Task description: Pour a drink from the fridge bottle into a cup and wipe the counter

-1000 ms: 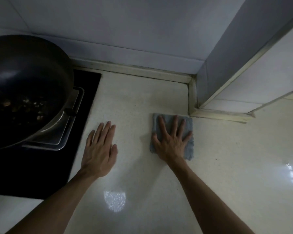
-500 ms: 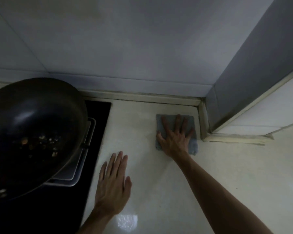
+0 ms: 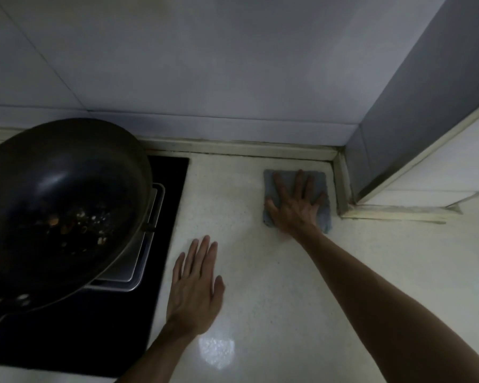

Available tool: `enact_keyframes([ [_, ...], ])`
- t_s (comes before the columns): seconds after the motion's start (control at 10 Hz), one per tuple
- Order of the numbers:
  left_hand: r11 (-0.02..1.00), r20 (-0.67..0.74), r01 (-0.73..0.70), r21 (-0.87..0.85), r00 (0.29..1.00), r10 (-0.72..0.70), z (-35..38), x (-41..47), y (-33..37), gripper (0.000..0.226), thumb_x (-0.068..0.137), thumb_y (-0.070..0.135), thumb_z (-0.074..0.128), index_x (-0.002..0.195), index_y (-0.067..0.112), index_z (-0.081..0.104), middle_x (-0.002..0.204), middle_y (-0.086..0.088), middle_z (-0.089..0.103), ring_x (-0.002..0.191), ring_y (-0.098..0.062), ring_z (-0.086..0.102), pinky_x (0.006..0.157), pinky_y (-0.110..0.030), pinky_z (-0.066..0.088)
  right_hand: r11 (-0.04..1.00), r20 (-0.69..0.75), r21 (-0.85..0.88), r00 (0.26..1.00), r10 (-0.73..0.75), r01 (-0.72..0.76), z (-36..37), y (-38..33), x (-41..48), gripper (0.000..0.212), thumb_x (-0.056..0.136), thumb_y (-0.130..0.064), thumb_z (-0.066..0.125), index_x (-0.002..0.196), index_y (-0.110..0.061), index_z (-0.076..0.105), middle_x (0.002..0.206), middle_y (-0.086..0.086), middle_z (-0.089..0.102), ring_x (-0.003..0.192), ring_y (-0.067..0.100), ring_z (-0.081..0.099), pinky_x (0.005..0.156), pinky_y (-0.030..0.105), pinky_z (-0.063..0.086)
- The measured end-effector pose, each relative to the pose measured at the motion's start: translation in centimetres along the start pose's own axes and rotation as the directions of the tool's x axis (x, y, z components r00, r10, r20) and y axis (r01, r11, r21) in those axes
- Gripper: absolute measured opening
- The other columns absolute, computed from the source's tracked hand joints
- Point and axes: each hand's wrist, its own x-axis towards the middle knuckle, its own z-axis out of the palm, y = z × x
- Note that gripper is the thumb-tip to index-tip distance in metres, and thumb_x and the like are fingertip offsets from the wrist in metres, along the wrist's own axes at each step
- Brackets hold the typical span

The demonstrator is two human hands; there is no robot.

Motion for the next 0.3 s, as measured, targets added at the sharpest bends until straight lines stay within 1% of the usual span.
enact_keyframes([
  [0.1,1.000,-0.012,0.002,-0.014,1.000,-0.002,-0.3,0.0,0.1,0.066,0.092,0.042,0.021,0.154,0.020,0.007,0.162,0.000,-0.001,0.149,-0.017,-0.008,0.121,-0.046,0.010,0.999,0.044,0.025,0.998,-0.045,0.044,-1.0,0.3,-0.6,0.079,0.088,-0.069,0.022,0.152,-0.037,-0.014,0.157,0.009,-0.032,0.144,0.035,-0.028,0.111,0.069,-0.008],
  [0.2,1.000,-0.024,-0.013,-0.007,1.000,0.013,-0.3,-0.2,0.1,0.067,0.092,0.042,0.022,0.154,0.019,0.009,0.162,0.000,-0.001,0.149,-0.017,-0.008,0.121,-0.045,0.009,0.998,-0.005,0.015,0.998,-0.063,0.063,-1.9,0.3,-1.9,0.084,0.081,-0.067,0.020,0.153,-0.036,-0.008,0.159,0.010,-0.027,0.147,0.035,-0.017,0.114,0.067,-0.007],
  [0.3,1.000,-0.037,-0.015,0.003,0.999,0.015,-0.3,-0.1,0.1,0.068,0.092,0.042,0.022,0.154,0.018,0.009,0.162,-0.001,-0.002,0.149,-0.017,-0.008,0.122,-0.043,0.006,0.998,-0.067,-0.033,0.997,-0.047,0.045,-2.0,0.6,-3.2,0.077,0.092,-0.062,0.033,0.154,-0.034,-0.003,0.161,0.013,-0.019,0.149,0.035,-0.007,0.115,0.064,-0.002],
])
